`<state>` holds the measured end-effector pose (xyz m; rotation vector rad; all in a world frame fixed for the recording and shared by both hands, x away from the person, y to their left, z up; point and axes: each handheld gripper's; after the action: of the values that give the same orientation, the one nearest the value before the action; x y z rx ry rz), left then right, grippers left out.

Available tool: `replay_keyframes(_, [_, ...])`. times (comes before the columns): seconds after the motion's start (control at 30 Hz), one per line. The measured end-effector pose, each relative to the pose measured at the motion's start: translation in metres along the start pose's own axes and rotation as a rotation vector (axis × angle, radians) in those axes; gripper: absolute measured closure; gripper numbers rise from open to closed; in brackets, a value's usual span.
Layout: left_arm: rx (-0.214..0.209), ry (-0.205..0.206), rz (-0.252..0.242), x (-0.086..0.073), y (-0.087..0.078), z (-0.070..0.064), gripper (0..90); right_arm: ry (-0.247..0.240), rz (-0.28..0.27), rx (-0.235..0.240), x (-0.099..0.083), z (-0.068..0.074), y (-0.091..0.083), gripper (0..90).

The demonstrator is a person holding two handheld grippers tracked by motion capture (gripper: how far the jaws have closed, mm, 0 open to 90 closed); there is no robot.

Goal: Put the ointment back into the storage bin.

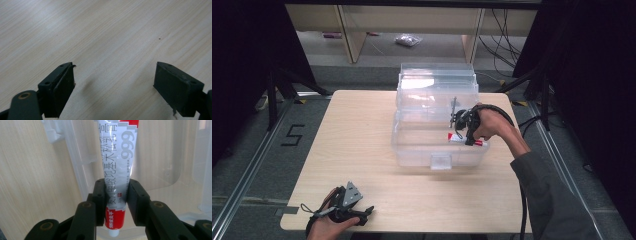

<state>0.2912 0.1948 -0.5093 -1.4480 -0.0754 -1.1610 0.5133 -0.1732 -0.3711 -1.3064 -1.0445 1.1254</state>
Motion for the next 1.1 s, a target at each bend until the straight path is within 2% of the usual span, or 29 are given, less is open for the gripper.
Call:
replay_keyframes(0.03, [0.000, 0.000, 0.000, 0.000, 0.000, 0.000, 16.2, 0.000, 0.000, 0.000, 0.000, 0.000, 0.000, 70.2])
replay_keyframes(0.07, [0.003, 0.004, 0.000, 0.000, 0.001, 0.000, 16.2, 0.036, 0.023, 0.019, 0.002, 0.001, 0.003, 70.2])
replay_keyframes(0.1, [0.003, 0.004, 0.000, 0.000, 0.001, 0.001, 16.3, -0.008, 0.006, 0.009, 0.002, -0.002, 0.007, 70.2])
replay_keyframes(0.2, [0.003, 0.000, -0.004, 0.000, 0.000, 0.000, 16.2, -0.020, 0.017, 0.012, 0.002, -0.002, 0.012, 70.2])
replay_keyframes(0.23, [0.003, 0.000, -0.005, 0.000, 0.000, 0.000, 16.2, 0.013, 0.042, 0.017, 0.002, -0.001, 0.015, 70.2])
replay_keyframes(0.3, [0.002, 0.000, -0.003, 0.000, 0.000, 0.000, 16.2, 0.023, 0.029, 0.029, 0.002, -0.001, 0.017, 70.2])
replay_keyframes(0.33, [0.002, -0.001, -0.002, 0.000, 0.000, 0.000, 16.2, 0.036, 0.042, 0.031, 0.002, -0.001, 0.016, 70.2])
replay_keyframes(0.4, [0.003, 0.000, -0.003, 0.000, 0.000, 0.000, 16.2, 0.017, 0.035, 0.031, 0.001, -0.002, 0.021, 70.1])
replay_keyframes(0.43, [0.003, 0.000, -0.003, 0.000, 0.000, 0.000, 16.2, 0.040, 0.041, 0.039, 0.001, -0.002, 0.022, 70.1])
replay_keyframes(0.47, [0.003, 0.001, -0.002, 0.000, 0.000, 0.000, 16.2, 0.020, 0.041, 0.044, 0.001, -0.003, 0.024, 70.1])
replay_keyframes(0.57, [0.004, 0.001, 0.004, 0.000, 0.000, 0.000, 16.2, 0.038, 0.037, 0.049, 0.001, -0.003, 0.026, 70.1])
replay_keyframes(0.6, [0.013, 0.009, 0.005, 0.000, 0.001, 0.001, 16.2, -0.008, 0.014, 0.045, 0.000, -0.007, 0.031, 70.1])
replay_keyframes(0.63, [0.013, 0.009, 0.005, 0.000, 0.001, 0.001, 16.2, -0.008, 0.014, 0.045, 0.000, -0.007, 0.031, 70.1])
replay_keyframes(0.67, [0.019, 0.008, 0.005, 0.000, 0.001, 0.000, 16.2, 0.038, 0.035, 0.057, 0.001, -0.006, 0.031, 70.1])
replay_keyframes(0.73, [0.018, 0.011, 0.005, 0.000, 0.001, 0.000, 16.2, 0.021, 0.033, 0.063, 0.000, -0.010, 0.034, 70.0])
replay_keyframes(0.9, [0.007, 0.006, 0.001, 0.000, 0.000, 0.001, 16.2, 0.020, 0.027, 0.078, 0.001, -0.011, 0.039, 69.7])
replay_keyframes(0.93, [0.005, 0.005, -0.002, 0.000, -0.001, 0.001, 16.2, 0.044, 0.023, 0.096, 0.001, -0.011, 0.040, 71.2])
replay_keyframes(0.97, [0.005, 0.005, 0.000, 0.000, -0.001, 0.001, 16.2, 0.041, 0.024, 0.101, 0.000, -0.012, 0.041, 71.0])
replay_keyframes(1.03, [0.006, 0.003, -0.001, 0.000, 0.000, 0.001, 16.2, 0.043, 0.020, 0.086, -0.002, -0.013, 0.042, 70.7])
replay_keyframes(1.07, [0.005, 0.006, 0.000, 0.000, 0.000, 0.001, 16.2, 0.076, 0.015, 0.101, -0.004, -0.013, 0.040, 70.0])
replay_keyframes(1.1, [0.005, 0.006, 0.000, 0.000, 0.000, 0.001, 16.2, 0.076, 0.015, 0.101, -0.004, -0.013, 0.040, 70.0])
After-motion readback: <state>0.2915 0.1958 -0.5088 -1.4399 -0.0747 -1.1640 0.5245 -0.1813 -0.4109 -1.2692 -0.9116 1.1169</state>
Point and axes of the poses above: each handheld gripper's, and its own axes: y roughly forward along the jaws, x roughly out of its top, z roughly to its left, and after that the axes turned 7 degrees about x, right-handed
